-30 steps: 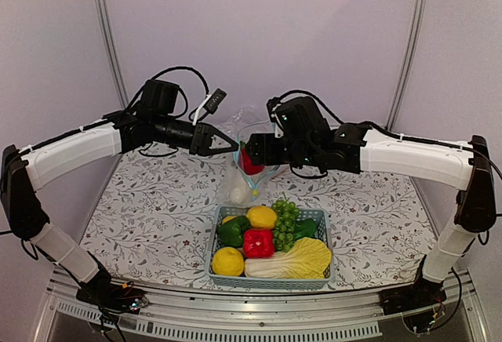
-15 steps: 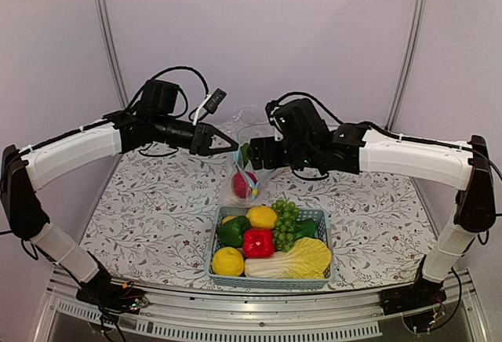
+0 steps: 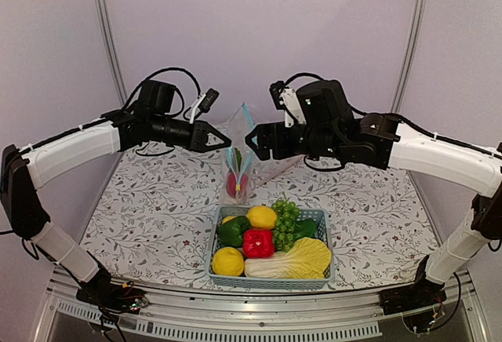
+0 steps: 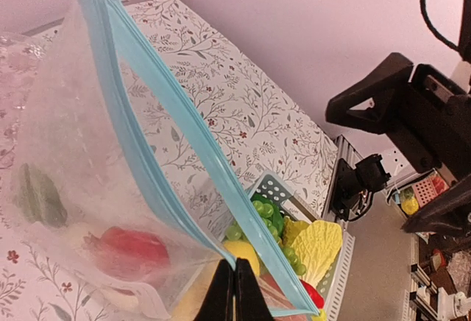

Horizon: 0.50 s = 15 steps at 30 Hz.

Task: Place the food in the zip-top bag and seal the zipper
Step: Place the fake vegetable in the zipper food storage bag.

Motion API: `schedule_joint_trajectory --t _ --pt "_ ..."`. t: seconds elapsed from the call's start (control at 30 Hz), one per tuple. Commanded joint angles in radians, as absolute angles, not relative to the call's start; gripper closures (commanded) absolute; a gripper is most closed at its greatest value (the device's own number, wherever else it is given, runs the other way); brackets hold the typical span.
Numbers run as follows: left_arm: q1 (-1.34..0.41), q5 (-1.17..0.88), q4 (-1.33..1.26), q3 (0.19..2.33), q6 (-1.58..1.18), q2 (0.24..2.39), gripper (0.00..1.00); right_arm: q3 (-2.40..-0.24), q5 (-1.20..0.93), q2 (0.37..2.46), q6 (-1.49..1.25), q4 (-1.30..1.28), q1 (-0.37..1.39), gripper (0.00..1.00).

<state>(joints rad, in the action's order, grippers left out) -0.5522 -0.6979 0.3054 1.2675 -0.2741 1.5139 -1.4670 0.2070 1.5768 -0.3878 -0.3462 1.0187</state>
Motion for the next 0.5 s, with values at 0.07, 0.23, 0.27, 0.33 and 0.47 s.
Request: schedule_joint_trajectory --t 0.07,0.23,0.27,0.33,0.47 --pt "-0.540 -0.666 0.318 1.282 -0.280 1.522 1.00 -1.410 0.172 1.459 -0.397 -0.357 1.034 0.15" --pt "-0.540 -0.649 0.315 1.277 -0.266 1.505 1.00 -1.327 0.214 1.400 -0.456 -0.431 1.033 0.16" --pt "-0.540 -0.649 0.315 1.275 -0.264 1.501 1.00 -1.310 0.218 1.389 -0.478 -0.455 1.033 0.17" --pt "-0.540 -0.652 0.307 1.271 -0.261 1.495 1.00 -1.275 0.227 1.371 -0.523 -0.499 1.033 0.17" --pt "-0.542 -0.657 0.285 1.257 -0.259 1.479 1.00 -1.221 0.244 1.337 -0.625 -0.587 1.033 0.20"
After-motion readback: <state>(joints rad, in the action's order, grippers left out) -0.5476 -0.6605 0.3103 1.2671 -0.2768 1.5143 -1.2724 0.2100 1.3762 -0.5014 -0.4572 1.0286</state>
